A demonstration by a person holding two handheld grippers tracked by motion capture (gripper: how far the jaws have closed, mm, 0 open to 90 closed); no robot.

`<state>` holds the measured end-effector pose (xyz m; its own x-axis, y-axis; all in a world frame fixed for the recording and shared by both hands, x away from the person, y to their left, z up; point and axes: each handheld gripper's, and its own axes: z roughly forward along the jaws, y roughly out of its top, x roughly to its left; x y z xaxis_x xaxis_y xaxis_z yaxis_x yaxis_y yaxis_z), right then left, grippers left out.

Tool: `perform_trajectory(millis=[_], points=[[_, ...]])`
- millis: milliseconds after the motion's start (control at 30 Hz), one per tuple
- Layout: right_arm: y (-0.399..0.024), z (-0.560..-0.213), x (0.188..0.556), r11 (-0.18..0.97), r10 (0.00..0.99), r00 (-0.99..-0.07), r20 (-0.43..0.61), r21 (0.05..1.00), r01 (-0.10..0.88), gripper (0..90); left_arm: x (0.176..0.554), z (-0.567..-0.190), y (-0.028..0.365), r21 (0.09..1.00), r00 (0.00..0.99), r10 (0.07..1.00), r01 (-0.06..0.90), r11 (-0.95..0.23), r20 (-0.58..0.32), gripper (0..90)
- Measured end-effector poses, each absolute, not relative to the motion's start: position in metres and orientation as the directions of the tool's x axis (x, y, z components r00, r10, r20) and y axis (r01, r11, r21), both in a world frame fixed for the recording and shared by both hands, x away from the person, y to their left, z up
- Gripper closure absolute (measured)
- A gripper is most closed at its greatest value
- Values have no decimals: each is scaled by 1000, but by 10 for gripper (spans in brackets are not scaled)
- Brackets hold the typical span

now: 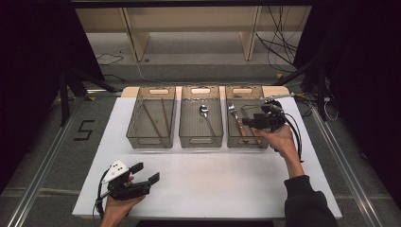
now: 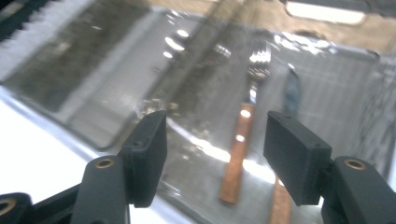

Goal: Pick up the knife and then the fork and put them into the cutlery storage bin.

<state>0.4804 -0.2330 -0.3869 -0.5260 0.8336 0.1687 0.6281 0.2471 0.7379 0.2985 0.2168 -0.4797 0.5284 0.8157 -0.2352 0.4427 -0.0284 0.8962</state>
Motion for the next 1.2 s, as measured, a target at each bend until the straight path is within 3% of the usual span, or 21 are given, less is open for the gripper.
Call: perform_trajectory(millis=[367, 700, 1200], points=[[-213, -393, 432, 234, 767, -618, 171, 823, 518, 388, 298, -480, 216, 896, 528, 815, 443, -27, -237, 182], [-201, -413, 401, 267, 704, -686, 182, 828, 493, 333, 298, -480, 215, 896, 533, 813, 444, -30, -236, 182], [-190, -429, 378, 265, 654, -733, 189, 850, 455, 320, 300, -480, 210, 892, 540, 809, 449, -46, -231, 182]])
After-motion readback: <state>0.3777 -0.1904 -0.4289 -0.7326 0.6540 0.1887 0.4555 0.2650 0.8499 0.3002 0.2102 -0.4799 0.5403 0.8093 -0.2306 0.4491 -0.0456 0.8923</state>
